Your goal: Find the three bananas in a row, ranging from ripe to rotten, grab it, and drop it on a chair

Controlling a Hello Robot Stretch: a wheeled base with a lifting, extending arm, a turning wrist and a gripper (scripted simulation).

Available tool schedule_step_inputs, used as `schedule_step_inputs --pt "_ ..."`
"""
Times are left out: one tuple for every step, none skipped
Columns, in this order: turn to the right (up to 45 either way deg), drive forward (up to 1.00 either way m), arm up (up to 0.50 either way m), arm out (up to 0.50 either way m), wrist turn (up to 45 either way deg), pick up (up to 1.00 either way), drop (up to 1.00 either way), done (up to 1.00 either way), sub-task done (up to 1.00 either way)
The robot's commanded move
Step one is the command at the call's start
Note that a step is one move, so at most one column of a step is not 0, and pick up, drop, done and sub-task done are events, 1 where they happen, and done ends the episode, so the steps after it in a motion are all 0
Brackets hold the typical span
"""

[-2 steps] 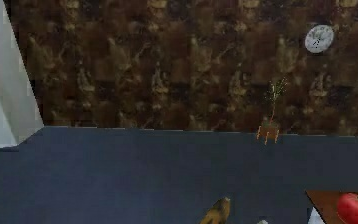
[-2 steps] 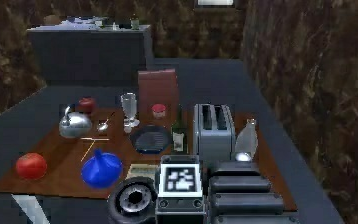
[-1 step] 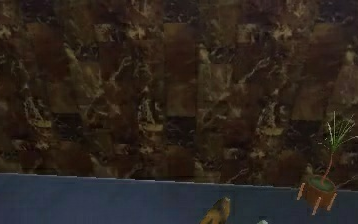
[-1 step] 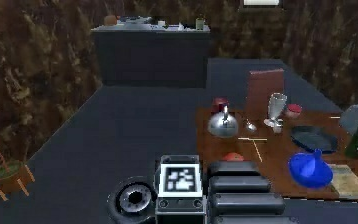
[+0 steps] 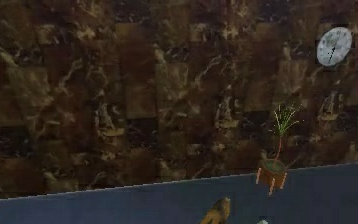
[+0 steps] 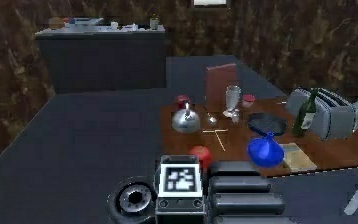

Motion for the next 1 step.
schedule_step_inputs --pt "0.0 0.2 0.0 0.0 0.0 0.0 0.0 0.0 0.0"
